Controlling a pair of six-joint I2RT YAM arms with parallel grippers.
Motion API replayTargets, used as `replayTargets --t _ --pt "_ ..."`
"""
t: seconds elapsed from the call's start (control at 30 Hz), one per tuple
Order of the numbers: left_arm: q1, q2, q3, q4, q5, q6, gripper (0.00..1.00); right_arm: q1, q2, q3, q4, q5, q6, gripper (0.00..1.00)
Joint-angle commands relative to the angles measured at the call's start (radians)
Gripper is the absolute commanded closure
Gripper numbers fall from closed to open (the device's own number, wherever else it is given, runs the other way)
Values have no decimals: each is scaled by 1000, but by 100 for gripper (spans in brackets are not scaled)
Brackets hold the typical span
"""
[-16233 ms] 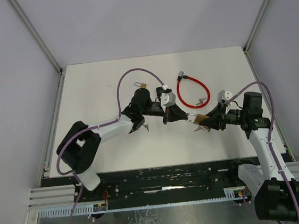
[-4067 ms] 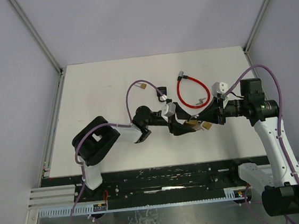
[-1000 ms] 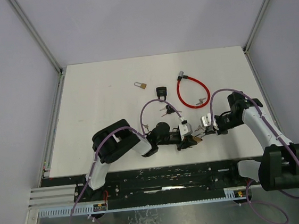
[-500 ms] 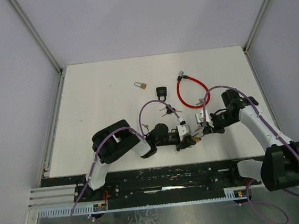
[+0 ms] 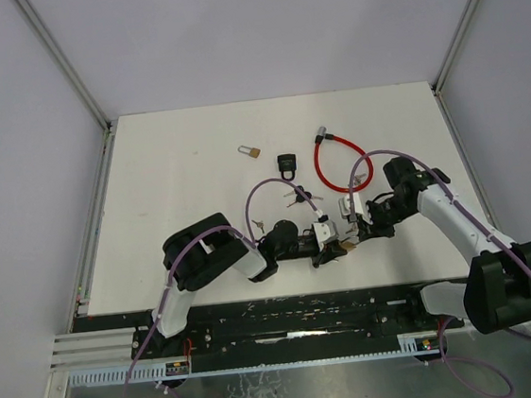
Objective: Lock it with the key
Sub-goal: Lock the lock.
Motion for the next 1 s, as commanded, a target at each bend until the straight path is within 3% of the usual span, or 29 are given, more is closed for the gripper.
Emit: replayTargets --t 0.0,0.3,0.57,0.67,0.87,0.97 --pt "-8 -4 18 75 -67 47 100 51 3 -75 -11 -104 61 100" --pt "-8 11 44 43 0 49 100 97 16 -91 107 -42 36 100" --pt "2 25 34 107 6 21 100 309 174 -75 98 38 42 100" --pt "25 42 10 216 2 -30 100 335 192 -79 96 -12 45 100" --pt "28 37 1 252 -16 0 100 338 215 -52 94 -176 28 100" --pt "28 38 4 263 -10 16 100 355 223 -52 139 -168 72 100"
